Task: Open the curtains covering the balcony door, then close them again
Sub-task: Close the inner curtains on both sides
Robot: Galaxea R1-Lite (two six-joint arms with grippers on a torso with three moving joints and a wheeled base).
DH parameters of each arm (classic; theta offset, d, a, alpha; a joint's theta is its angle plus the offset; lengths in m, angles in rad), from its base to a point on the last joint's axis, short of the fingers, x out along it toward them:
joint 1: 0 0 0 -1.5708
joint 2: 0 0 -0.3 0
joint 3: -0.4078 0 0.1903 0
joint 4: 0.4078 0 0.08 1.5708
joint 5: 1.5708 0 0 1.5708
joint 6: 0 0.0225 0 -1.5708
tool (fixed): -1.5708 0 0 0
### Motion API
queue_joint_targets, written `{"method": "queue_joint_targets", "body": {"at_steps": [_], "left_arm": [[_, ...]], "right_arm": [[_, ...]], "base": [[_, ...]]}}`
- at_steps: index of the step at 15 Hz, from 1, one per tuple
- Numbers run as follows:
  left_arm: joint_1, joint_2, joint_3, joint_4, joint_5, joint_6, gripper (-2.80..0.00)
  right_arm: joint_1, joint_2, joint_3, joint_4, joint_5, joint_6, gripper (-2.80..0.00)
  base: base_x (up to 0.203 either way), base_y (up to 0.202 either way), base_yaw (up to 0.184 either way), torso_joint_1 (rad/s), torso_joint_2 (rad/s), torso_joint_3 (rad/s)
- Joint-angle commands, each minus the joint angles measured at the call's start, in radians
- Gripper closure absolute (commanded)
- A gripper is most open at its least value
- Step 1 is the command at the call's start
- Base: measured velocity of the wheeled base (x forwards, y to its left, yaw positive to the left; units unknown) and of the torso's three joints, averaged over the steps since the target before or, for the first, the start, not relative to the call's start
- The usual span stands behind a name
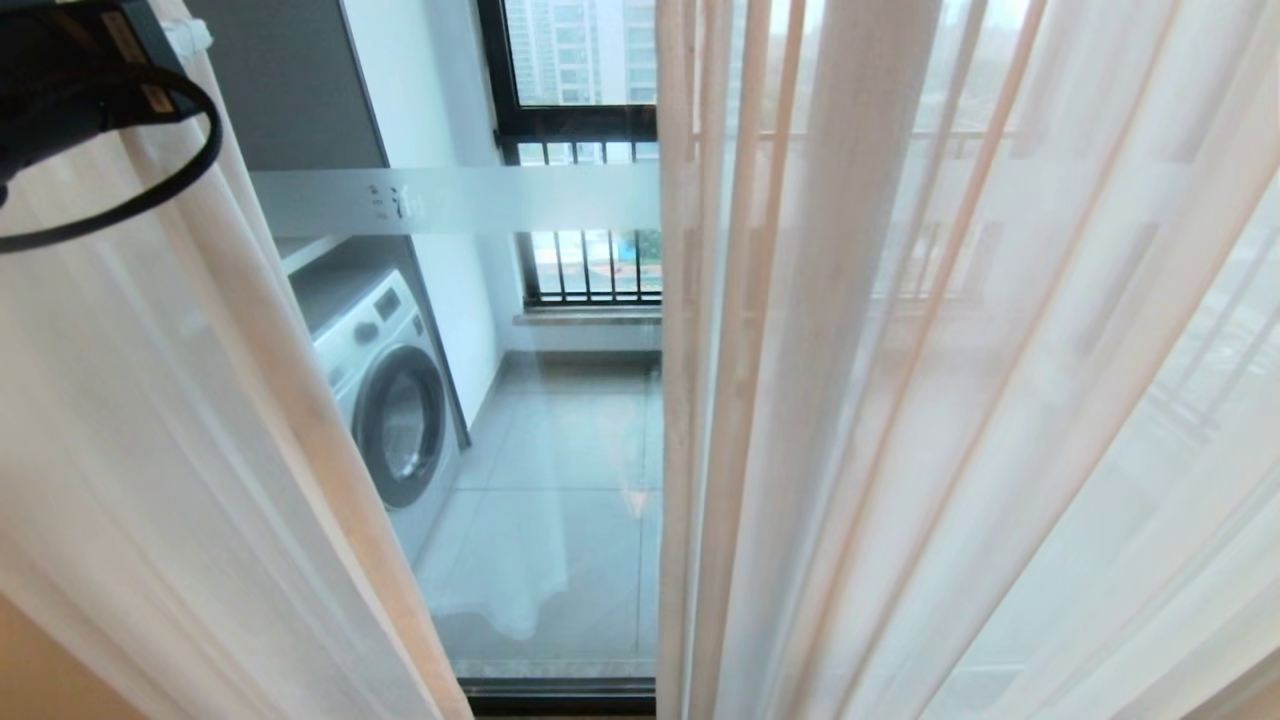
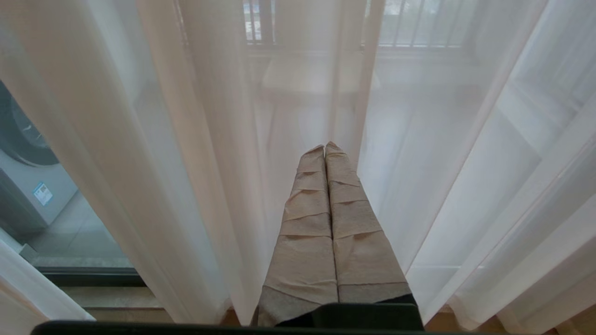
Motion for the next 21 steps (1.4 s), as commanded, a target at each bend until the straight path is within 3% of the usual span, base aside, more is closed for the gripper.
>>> {"method": "queue_joint_targets", "body": {"at_steps": [1, 21], "left_arm": [[-0.002, -0.006, 0.0, -0.001, -0.001, 0.0, 0.0], [-0.054, -0.052, 0.037, 0.001, 0.007, 0.0, 0.0]], "right_arm": [[0.0, 0.002, 0.0, 0.0, 0.0, -0.001, 0.0], [0.0, 0.002, 0.0, 0.0, 0.002, -0.001, 0.0]], "base": [[0.0, -0.189, 0.003, 0.002, 0.0, 0.004], [0.0, -0.191, 0.002, 0.003, 0.0, 0.002]]}}
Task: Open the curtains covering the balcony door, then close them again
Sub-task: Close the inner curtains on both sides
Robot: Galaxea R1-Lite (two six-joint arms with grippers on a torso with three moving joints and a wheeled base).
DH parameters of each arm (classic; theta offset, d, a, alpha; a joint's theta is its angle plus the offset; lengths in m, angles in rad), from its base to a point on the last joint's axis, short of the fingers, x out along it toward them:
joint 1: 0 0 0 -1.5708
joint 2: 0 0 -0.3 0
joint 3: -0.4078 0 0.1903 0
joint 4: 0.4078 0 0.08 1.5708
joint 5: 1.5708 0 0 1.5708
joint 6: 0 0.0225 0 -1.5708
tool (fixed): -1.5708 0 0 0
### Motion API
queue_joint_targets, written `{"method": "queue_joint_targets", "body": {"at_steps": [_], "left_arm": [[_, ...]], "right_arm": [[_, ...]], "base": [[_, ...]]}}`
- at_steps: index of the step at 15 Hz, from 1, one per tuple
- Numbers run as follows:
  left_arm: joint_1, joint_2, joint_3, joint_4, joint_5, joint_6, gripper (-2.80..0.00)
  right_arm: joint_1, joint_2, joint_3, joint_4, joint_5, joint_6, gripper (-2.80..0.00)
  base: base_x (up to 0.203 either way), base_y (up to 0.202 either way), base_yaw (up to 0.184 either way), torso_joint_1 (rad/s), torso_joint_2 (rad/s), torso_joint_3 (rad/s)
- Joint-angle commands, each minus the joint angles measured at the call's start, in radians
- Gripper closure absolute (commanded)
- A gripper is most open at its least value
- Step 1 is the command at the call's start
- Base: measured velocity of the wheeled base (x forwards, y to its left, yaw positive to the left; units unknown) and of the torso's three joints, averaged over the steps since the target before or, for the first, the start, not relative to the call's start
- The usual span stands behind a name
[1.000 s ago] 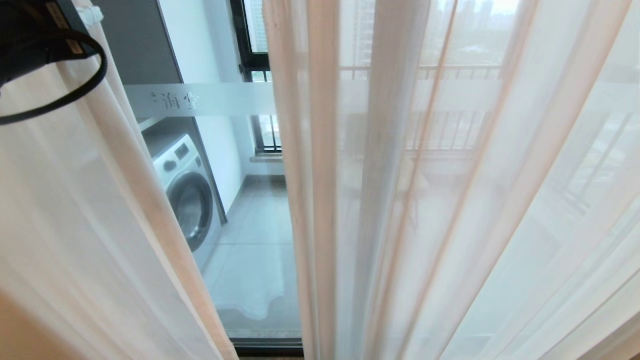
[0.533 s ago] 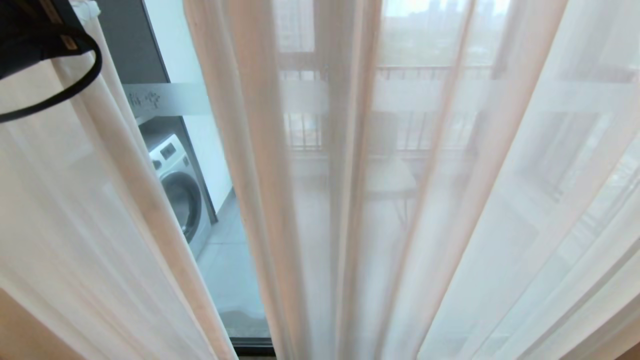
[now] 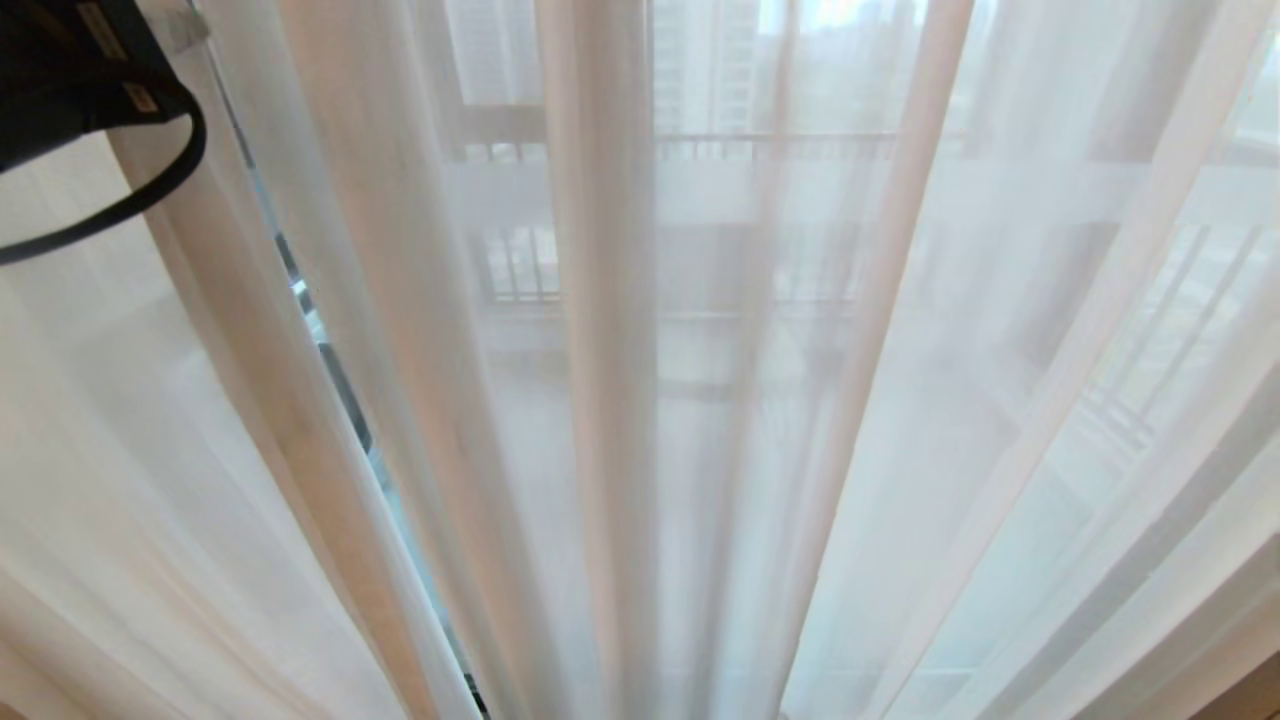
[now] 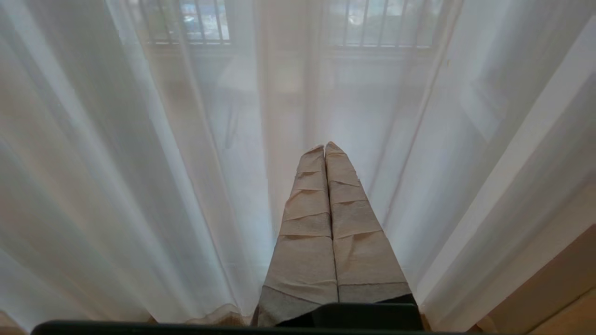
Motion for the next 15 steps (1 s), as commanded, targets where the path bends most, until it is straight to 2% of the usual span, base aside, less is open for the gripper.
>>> {"method": "queue_joint_targets", "body": {"at_steps": [1, 15], "left_arm": [[-0.001, 0.0, 0.003, -0.002, 0.0, -0.001, 0.0], [0.005, 0.059, -0.015, -0.01, -0.004, -0.001, 0.0]], "right_arm": [[0.0, 0.002, 0.0, 0.0, 0.001, 0.0, 0.0], [0.0, 0.002, 0.0, 0.0, 0.0, 0.0, 0.0]], "base": [[0.0, -0.19, 0.005, 0.002, 0.0, 0.005], [0.0, -0.189, 0.001, 0.002, 0.0, 0.003]]}}
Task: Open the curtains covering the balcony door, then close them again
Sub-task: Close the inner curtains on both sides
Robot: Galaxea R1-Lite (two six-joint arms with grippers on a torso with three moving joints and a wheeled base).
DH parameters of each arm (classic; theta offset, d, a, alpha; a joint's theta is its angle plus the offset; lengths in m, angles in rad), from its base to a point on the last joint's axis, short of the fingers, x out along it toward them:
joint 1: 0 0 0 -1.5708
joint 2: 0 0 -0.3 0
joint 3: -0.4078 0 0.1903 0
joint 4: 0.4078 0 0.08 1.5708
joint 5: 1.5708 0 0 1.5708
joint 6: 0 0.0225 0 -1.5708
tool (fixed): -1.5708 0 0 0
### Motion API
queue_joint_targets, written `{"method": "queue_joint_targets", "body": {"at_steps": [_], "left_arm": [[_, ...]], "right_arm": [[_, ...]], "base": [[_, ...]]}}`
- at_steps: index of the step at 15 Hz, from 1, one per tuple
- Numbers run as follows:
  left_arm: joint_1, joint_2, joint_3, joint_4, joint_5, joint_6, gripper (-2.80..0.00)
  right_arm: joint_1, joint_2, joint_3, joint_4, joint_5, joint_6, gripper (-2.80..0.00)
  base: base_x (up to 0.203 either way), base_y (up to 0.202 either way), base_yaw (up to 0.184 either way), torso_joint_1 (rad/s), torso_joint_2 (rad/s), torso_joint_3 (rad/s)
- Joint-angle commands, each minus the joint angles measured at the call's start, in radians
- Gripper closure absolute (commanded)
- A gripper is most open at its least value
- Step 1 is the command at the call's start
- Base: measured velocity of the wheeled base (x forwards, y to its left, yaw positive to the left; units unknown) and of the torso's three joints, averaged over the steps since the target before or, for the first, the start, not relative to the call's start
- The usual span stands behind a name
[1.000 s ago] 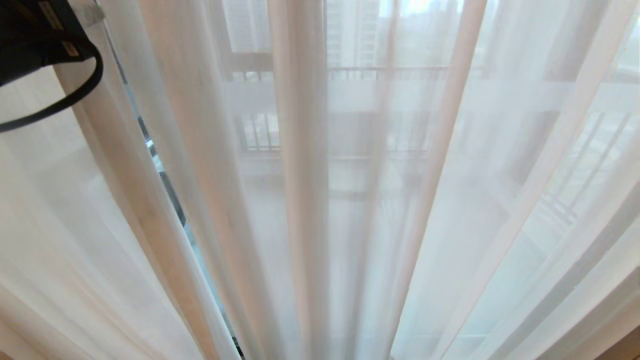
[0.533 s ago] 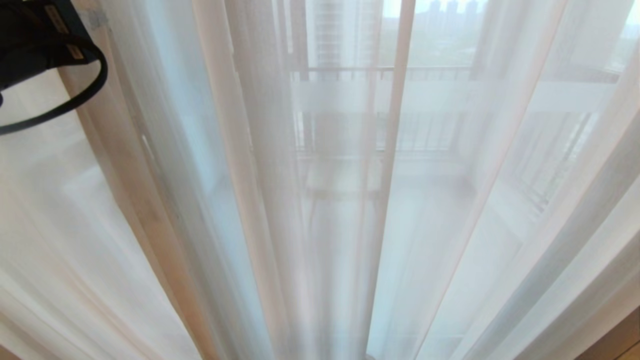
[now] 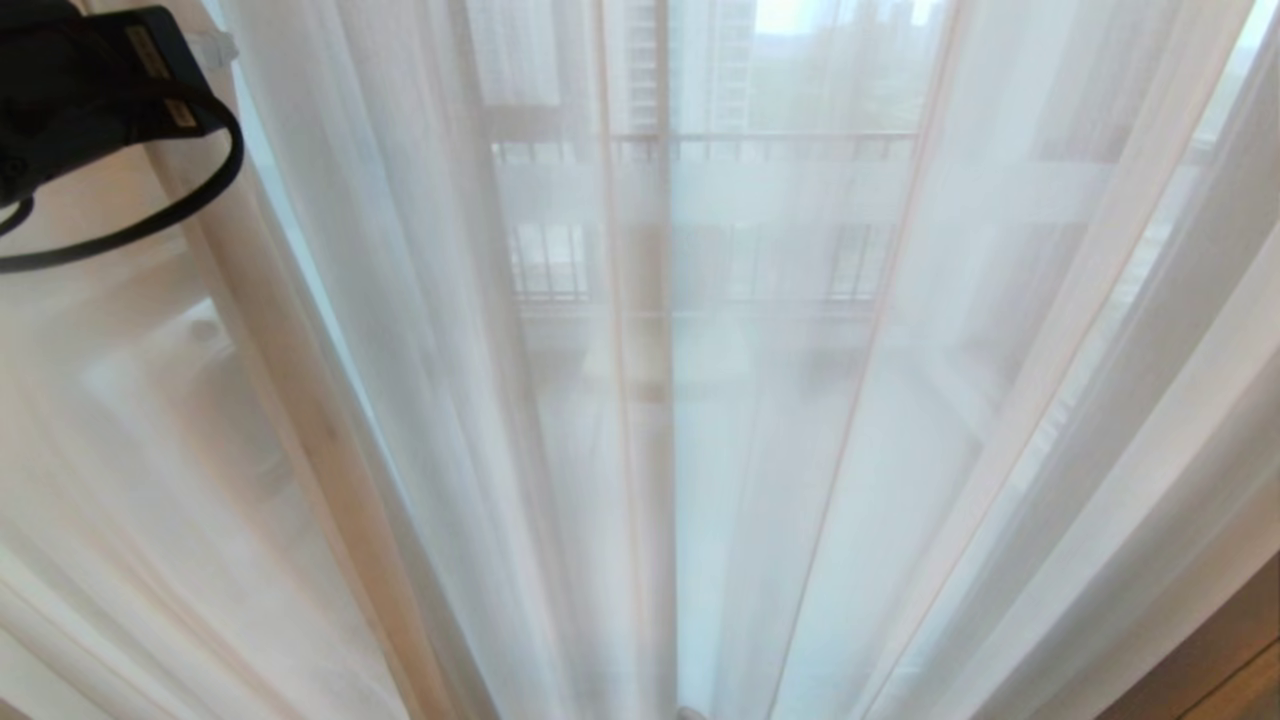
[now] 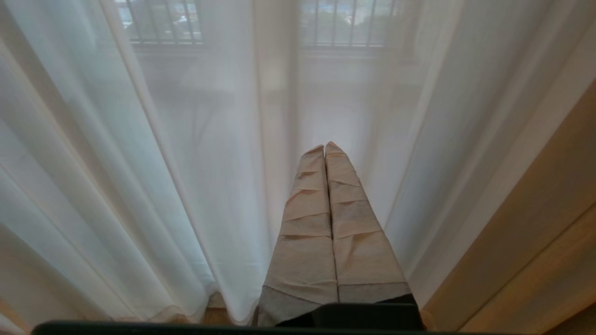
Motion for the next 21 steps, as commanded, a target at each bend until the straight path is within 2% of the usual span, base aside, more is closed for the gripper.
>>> {"method": "queue_joint_targets", "body": {"at_steps": [1, 10, 19, 21], "left_arm": [[-0.002, 0.014, -0.006, -0.002, -0.001, 0.0, 0.0], [-0.015, 0.003, -0.013, -0.002, -0.002, 0.0, 0.0], [-0.022, -0.028, -0.011, -0.002, 0.007, 0.0, 0.0], [-0.043, -0.021, -0.012, -0.002, 0.005, 0.0, 0.0]], "right_arm": [[0.0, 0.002, 0.0, 0.0, 0.0, -0.001, 0.0], [0.0, 0.002, 0.0, 0.0, 0.0, -0.001, 0.0], [0.0, 0.002, 0.0, 0.0, 0.0, -0.001, 0.0], [0.0, 0.002, 0.0, 0.0, 0.0, -0.001, 0.0]], "base": [[0.0, -0.19, 0.0, 0.004, 0.0, 0.005], [0.0, -0.18, 0.0, 0.001, 0.0, 0.004], [0.0, 0.0, 0.0, 0.0, 0.0, 0.0], [0.0, 0.0, 0.0, 0.0, 0.0, 0.0]]}}
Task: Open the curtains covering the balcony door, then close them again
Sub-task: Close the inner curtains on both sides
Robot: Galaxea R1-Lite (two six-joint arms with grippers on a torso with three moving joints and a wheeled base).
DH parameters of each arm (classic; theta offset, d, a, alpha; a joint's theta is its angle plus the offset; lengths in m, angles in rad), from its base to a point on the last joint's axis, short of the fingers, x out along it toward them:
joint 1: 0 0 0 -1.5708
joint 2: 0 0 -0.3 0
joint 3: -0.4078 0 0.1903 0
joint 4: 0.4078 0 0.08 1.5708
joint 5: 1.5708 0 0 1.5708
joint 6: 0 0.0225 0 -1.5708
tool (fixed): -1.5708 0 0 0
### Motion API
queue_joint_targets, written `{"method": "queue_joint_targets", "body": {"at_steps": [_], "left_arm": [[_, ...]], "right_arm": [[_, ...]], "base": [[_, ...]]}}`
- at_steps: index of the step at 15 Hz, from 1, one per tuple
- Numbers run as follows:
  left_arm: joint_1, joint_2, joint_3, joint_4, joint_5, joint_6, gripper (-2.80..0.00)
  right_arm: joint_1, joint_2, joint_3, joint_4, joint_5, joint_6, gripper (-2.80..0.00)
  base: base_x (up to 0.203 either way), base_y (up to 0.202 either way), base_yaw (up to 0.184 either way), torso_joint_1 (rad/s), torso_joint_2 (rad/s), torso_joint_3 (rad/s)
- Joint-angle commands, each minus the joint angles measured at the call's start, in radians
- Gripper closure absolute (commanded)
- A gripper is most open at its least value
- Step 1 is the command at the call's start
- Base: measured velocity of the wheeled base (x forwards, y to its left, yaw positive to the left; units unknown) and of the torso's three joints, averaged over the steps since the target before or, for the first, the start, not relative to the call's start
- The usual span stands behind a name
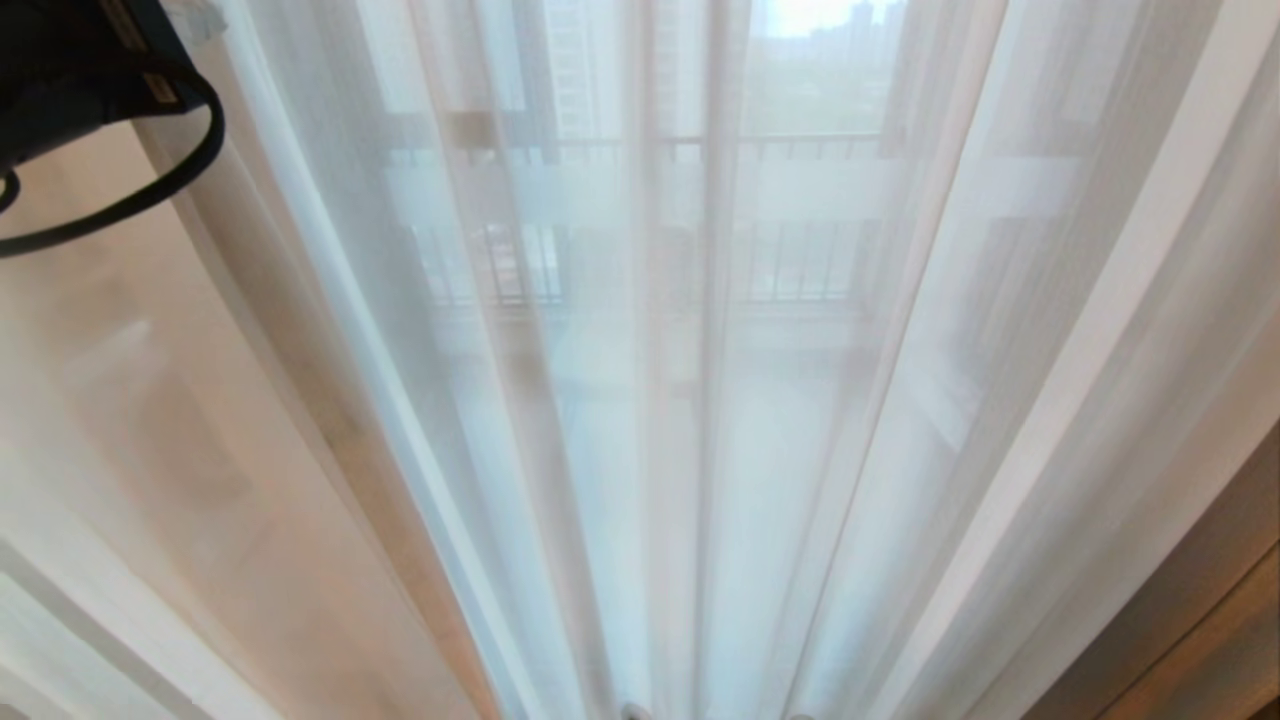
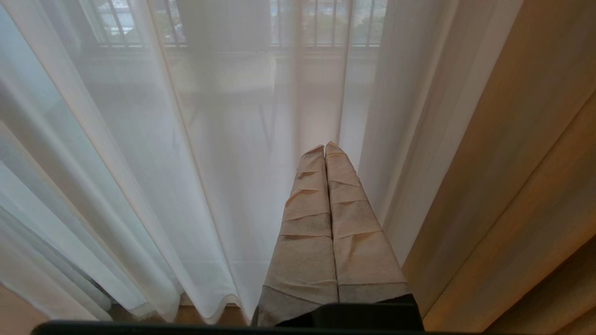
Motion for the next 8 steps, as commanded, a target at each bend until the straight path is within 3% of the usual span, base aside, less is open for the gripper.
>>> {"method": "queue_joint_targets", "body": {"at_steps": [1, 8], "left_arm": [[-0.027, 0.011, -0.001, -0.003, -0.001, 0.0, 0.0], [-0.155, 0.142, -0.11, -0.007, 0.001, 0.0, 0.0]], "right_arm": [[0.001, 0.002, 0.0, 0.0, 0.0, 0.0, 0.0], [0.0, 0.002, 0.0, 0.0, 0.001, 0.0, 0.0]], "base": [[0.0, 0.0, 0.0, 0.0, 0.0, 0.0], [0.0, 0.0, 0.0, 0.0, 0.0, 0.0]]}}
